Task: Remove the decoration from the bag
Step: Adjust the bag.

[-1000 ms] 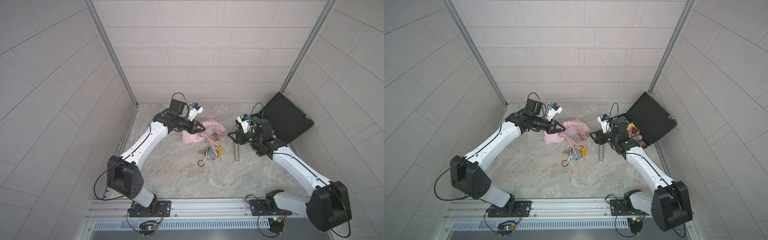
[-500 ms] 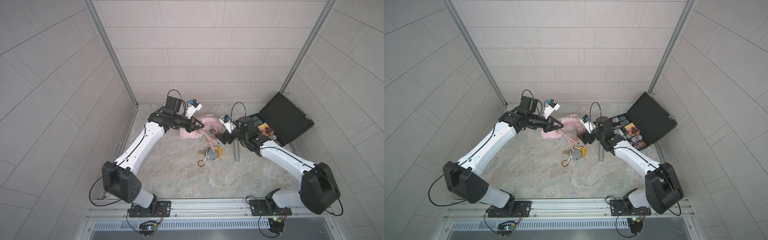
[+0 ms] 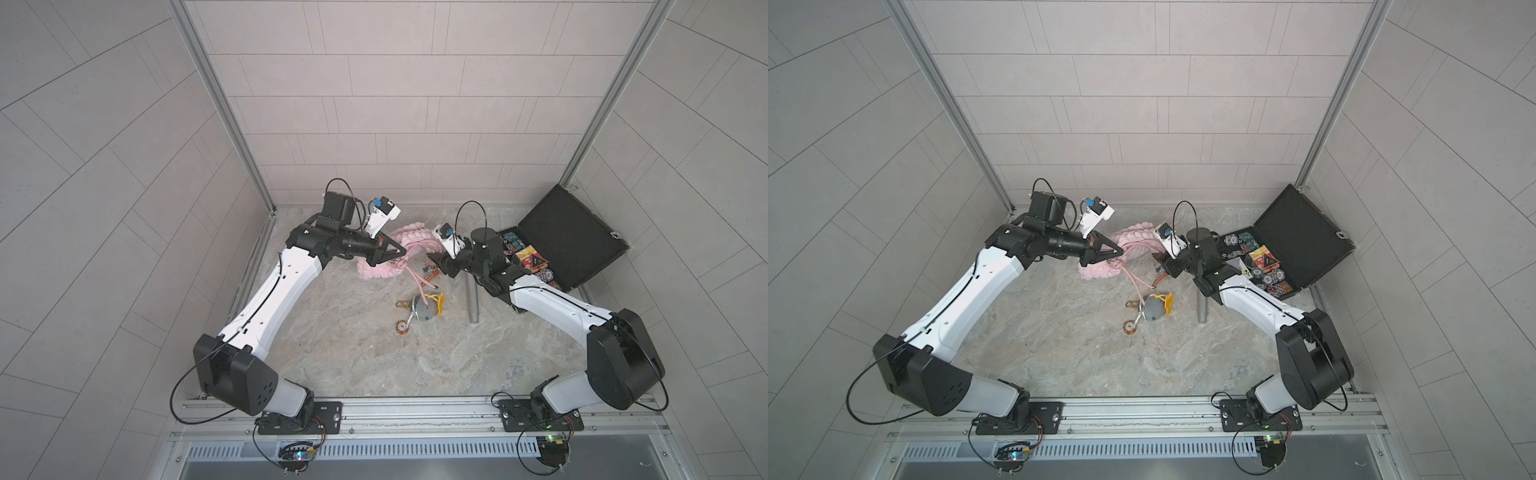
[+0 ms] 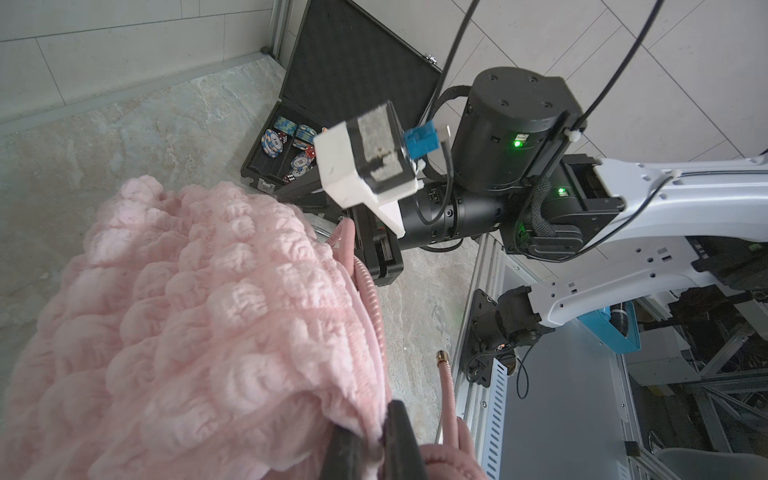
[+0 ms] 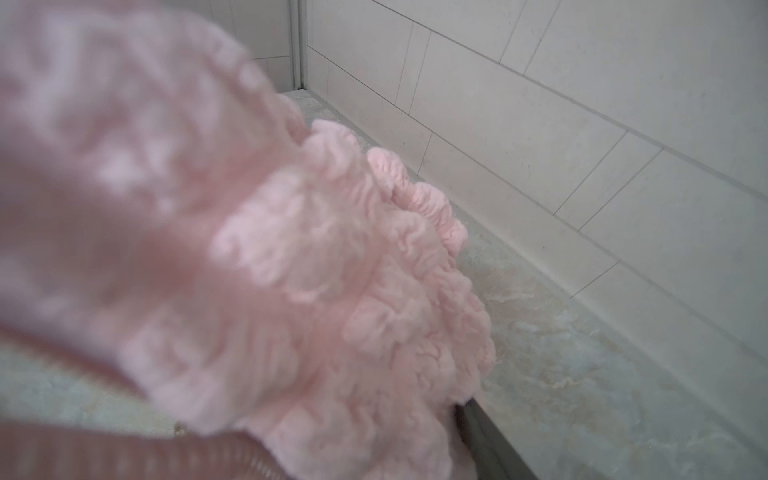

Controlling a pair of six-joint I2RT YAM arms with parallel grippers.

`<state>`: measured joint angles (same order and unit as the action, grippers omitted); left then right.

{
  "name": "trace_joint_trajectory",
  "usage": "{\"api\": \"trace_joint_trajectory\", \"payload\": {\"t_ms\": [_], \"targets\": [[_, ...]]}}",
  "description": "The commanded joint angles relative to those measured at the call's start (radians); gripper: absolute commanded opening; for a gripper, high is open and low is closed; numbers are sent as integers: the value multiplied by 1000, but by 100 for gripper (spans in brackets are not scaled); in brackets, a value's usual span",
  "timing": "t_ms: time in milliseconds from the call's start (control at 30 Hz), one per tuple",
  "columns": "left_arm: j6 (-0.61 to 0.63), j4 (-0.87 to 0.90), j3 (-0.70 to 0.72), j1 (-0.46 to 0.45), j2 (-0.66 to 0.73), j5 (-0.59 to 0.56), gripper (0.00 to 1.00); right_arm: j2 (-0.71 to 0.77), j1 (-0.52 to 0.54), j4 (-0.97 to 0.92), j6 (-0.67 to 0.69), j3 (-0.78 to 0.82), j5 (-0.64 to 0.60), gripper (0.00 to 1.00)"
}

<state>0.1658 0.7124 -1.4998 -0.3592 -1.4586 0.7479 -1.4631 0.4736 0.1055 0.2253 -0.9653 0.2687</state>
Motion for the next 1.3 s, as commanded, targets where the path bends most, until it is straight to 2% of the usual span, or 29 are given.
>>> {"api": "trace_joint_trajectory", "payload": {"t_ms": [0, 133, 200, 300, 400, 500, 600, 667, 767, 967, 1167, 1267], "targets": [[28, -9, 0, 7, 30, 69, 0, 51, 0, 65, -12, 23, 86, 41], [41, -4, 16, 20, 28, 38, 0, 94, 0, 5, -10, 12, 100, 15], [40, -7, 23, 28, 28, -1, 0, 122, 0, -18, -19, 18, 102, 9], [31, -32, 41, 39, 27, -81, 6, 176, 0, -70, -44, 23, 105, 1], [27, -59, 61, 40, 12, -139, 15, 225, 0, -127, -92, 19, 86, 0], [11, -79, 63, 41, -14, -180, 31, 249, 0, -229, -172, -10, 24, 0], [-11, -103, 58, 41, -31, -196, 35, 237, 1, -359, -261, -60, -35, 0], [-26, -126, 59, 41, -30, -212, 42, 235, 2, -410, -306, -80, -49, 0], [-32, -136, 59, 40, -32, -252, 46, 246, 2, -425, -402, -85, -85, 0], [-40, -132, 61, 41, -8, -339, 61, 225, 3, -471, -531, -128, -156, 0], [83, -120, 105, 14, 74, -249, 68, 182, 6, -523, -585, -197, -144, 0], [132, -125, 145, -52, 91, -287, 71, 163, 11, -559, -597, -228, -144, 0]]}}
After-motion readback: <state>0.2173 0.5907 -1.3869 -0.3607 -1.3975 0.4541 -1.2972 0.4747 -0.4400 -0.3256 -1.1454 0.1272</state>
